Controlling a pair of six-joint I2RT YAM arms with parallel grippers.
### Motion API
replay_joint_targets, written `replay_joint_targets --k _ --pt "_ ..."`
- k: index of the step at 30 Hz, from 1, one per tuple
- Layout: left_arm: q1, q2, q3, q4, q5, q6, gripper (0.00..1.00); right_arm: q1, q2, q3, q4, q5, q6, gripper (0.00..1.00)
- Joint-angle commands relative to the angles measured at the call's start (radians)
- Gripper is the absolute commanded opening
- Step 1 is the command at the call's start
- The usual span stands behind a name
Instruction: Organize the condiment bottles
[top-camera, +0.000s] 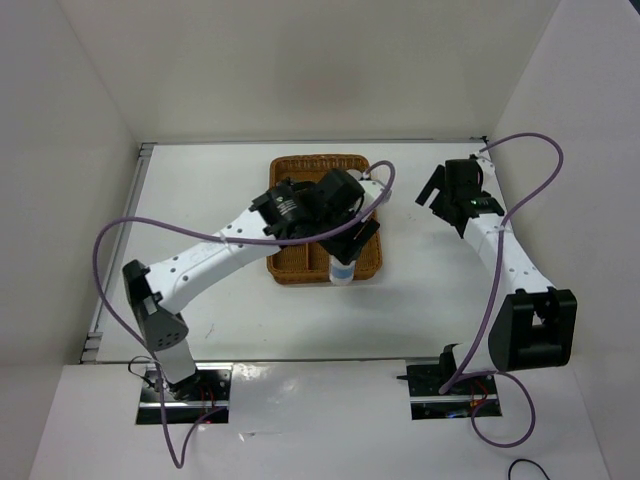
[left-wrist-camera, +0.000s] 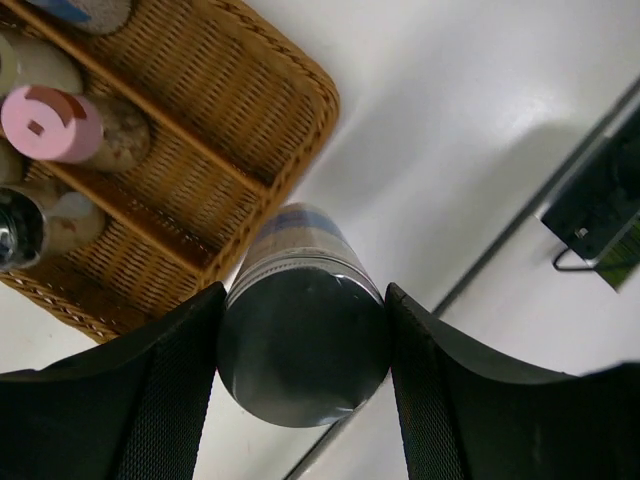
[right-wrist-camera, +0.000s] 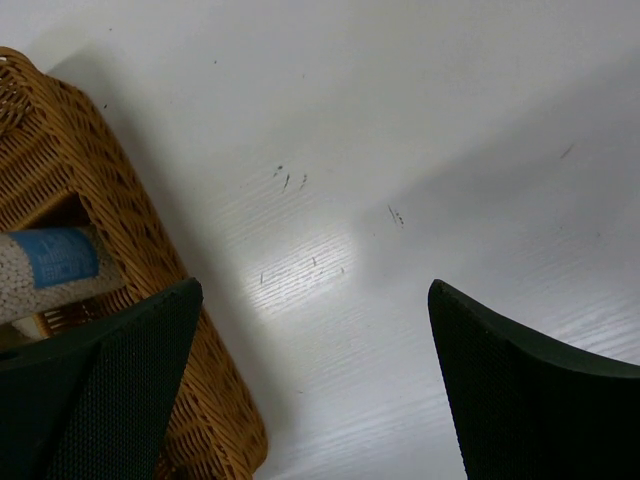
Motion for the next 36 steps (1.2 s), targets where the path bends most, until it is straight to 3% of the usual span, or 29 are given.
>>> replay_joint_targets --k 1,7,17,25,36 --pt "-0.002 0.057 0.126 0.107 -0.089 0.014 0.41 -0.005 -0.037 -0.002 0.028 0.002 0.004 0.98" --pt "0.01 0.134 0.221 0.173 -0.145 -0.008 0.43 -0.014 -0.047 -0.02 0.028 -0.018 0.004 0.98" --pt "0.044 0.358 0.453 0.131 -0.263 0.023 0.41 -0.056 -0.037 0.0 0.028 -0.076 -0.034 0.98" --pt "0.119 0.485 0.58 0.101 -0.216 -0.006 0.43 -0.056 -0.028 0.011 0.028 -0.104 -0.043 0.98" --pt "0.171 0.533 0.565 0.134 -0.126 -0.017 0.4 -0.056 0.004 0.001 0.028 -0.122 -0.053 0.98"
